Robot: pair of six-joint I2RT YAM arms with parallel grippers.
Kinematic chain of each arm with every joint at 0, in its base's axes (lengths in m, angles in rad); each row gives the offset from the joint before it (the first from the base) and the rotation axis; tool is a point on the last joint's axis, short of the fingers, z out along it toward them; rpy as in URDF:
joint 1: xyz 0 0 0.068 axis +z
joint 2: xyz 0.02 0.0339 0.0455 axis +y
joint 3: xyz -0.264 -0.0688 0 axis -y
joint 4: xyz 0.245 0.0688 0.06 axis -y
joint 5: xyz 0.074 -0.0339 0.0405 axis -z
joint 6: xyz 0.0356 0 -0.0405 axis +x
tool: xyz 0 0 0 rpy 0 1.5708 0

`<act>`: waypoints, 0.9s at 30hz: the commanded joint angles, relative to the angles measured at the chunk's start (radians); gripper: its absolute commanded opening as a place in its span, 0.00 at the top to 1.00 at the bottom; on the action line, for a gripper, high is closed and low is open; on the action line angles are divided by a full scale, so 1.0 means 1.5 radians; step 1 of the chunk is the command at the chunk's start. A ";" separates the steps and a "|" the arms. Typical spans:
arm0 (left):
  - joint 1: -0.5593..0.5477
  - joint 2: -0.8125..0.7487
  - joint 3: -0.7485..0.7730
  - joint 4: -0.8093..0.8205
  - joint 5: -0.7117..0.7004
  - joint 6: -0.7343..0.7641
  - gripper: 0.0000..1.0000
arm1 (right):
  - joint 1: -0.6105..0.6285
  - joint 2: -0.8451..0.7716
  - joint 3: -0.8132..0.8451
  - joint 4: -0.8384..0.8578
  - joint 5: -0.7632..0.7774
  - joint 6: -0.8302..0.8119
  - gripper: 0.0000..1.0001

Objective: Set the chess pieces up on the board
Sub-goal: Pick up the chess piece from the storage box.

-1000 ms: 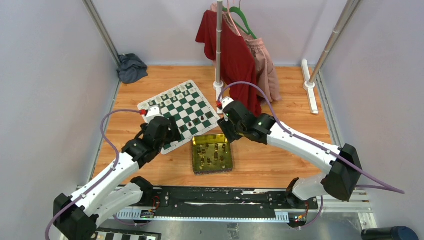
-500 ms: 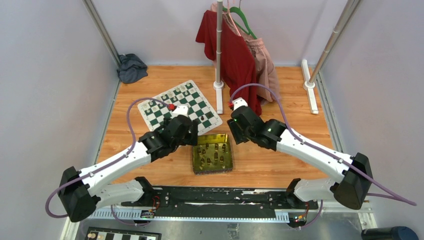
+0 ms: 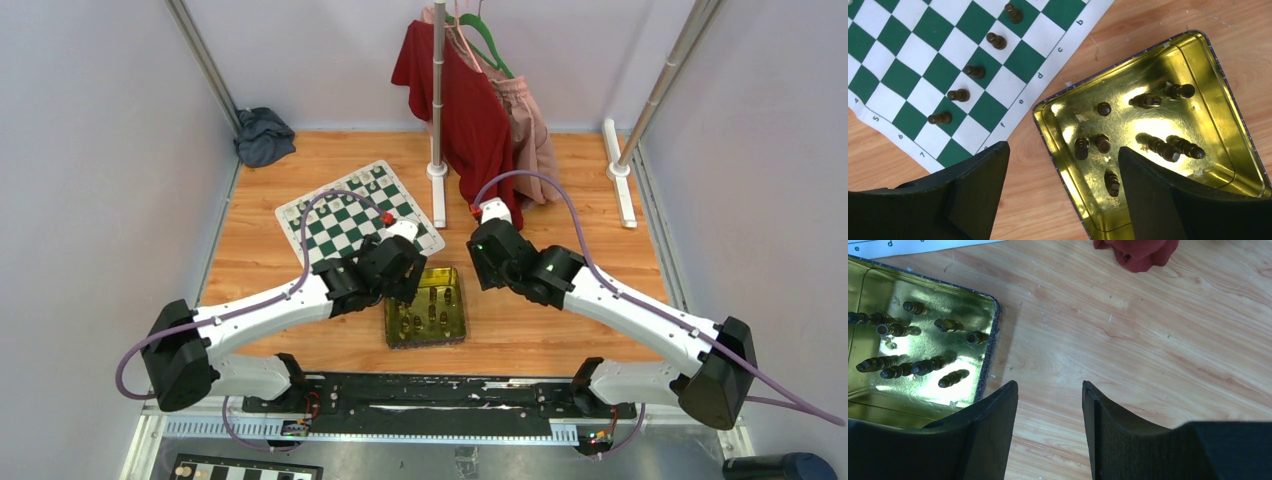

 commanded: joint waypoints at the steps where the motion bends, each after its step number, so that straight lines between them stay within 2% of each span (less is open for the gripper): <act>1: -0.021 0.035 0.034 -0.004 -0.007 0.042 0.15 | -0.006 -0.021 -0.010 -0.012 0.044 0.018 0.45; 5: -0.030 0.050 0.036 -0.004 -0.005 0.051 0.16 | -0.009 -0.032 -0.015 -0.012 0.063 0.026 0.45; 16: -0.038 0.052 0.025 -0.040 0.031 -0.004 0.30 | -0.016 -0.046 -0.042 -0.006 0.078 0.036 0.46; 27: -0.066 0.061 0.008 -0.054 0.020 -0.035 0.34 | -0.016 -0.050 -0.054 0.005 0.075 0.041 0.48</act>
